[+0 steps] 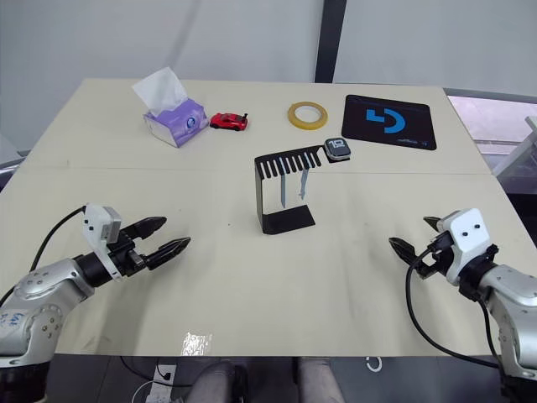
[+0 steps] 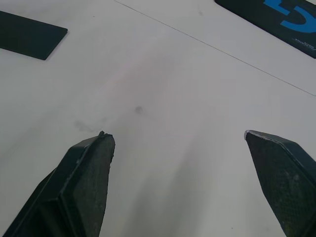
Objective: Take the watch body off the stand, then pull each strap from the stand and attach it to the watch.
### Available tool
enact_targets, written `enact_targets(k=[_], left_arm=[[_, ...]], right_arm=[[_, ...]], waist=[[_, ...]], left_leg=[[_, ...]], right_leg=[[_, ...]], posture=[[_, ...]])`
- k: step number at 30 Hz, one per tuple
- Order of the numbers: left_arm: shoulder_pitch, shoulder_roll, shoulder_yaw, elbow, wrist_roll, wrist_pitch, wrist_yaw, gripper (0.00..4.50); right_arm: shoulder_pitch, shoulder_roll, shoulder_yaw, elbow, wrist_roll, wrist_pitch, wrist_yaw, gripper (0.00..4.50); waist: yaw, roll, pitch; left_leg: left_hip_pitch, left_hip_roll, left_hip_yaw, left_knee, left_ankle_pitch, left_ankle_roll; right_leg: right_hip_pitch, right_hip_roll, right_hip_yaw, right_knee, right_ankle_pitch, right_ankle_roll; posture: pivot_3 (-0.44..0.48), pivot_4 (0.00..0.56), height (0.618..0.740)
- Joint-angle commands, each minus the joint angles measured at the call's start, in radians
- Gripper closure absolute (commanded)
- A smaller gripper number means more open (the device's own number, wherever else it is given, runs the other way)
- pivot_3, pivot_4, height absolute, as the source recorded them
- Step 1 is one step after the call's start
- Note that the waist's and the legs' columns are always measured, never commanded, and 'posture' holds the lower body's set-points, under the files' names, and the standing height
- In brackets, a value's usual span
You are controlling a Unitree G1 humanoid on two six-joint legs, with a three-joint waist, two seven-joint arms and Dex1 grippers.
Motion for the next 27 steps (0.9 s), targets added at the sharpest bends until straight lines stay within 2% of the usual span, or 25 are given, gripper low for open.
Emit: enact_targets(k=[1,8,13,16,22,25,27], left_arm=[[-0.004,0.015,0.02,-0.03,-0.022,0.008,-0.007,0.0],[-0.018,0.064,0.049,-0.072,-0.083,0.085,-0.026,0.0],[-0.082,0.133,0.081,-0.14,-0.203,0.187,-0.043,0.0],[-0.168,0.172,0.092,-0.181,-0.34,0.28,-0.042,0.0],[-0.363,0.233,0.077,-0.157,-0.57,0.4,-0.065,0.0],[-0.47,0.238,0.035,-0.118,-0.604,0.416,-0.09,0.0],[-0.541,0.232,-0.013,-0.098,-0.583,0.404,-0.118,0.0]], right_arm=[[0.011,0.001,-0.012,-0.05,0.001,0.008,-0.018,0.02],[0.045,-0.003,-0.031,-0.166,0.02,0.079,-0.058,0.02],[0.06,0.019,-0.078,-0.319,0.068,0.21,-0.144,0.02],[0.062,0.046,-0.104,-0.467,0.127,0.318,-0.219,0.02],[-0.053,0.109,-0.141,-0.689,0.298,0.558,-0.422,0.02],[-0.151,0.136,-0.138,-0.75,0.39,0.659,-0.531,0.02],[-0.23,0.15,-0.116,-0.772,0.443,0.708,-0.596,0.02]], waist=[[-0.001,0.0,0.0],[-0.003,0.0,0.0],[-0.006,0.0,0.0],[-0.004,0.0,0.0],[-0.014,0.0,0.0],[-0.019,0.0,0.0],[-0.02,0.0,0.0]], left_leg=[[0.0,0.0,0.0,0.0,0.0,0.0],[0.0,0.0,0.0,0.0,0.0,0.0],[0.0,0.001,-0.001,0.0,0.0,-0.001],[-0.001,0.001,-0.001,0.0,0.0,-0.001],[-0.001,0.0,-0.003,0.001,0.002,-0.006],[-0.001,-0.002,-0.003,0.001,0.002,-0.006],[-0.001,-0.003,-0.003,0.001,0.003,-0.008]], right_leg=[[0.0,0.0,0.0,0.0,0.0,0.0],[0.0,0.0,0.0,0.0,0.0,0.0],[0.0,-0.001,0.0,0.0,0.0,0.0],[0.0,-0.001,0.0,0.0,0.0,0.0],[0.0,0.0,-0.001,0.0,0.0,-0.001],[0.0,0.001,-0.001,0.001,-0.001,-0.001],[0.0,0.002,-0.001,0.001,-0.001,-0.002]], posture=[[0.0,0.15,0.738],[0.0,0.15,0.738],[0.0,0.15,0.738],[0.0,0.15,0.738],[0.0,0.15,0.738],[0.0,0.15,0.738],[0.0,0.15,0.738]])
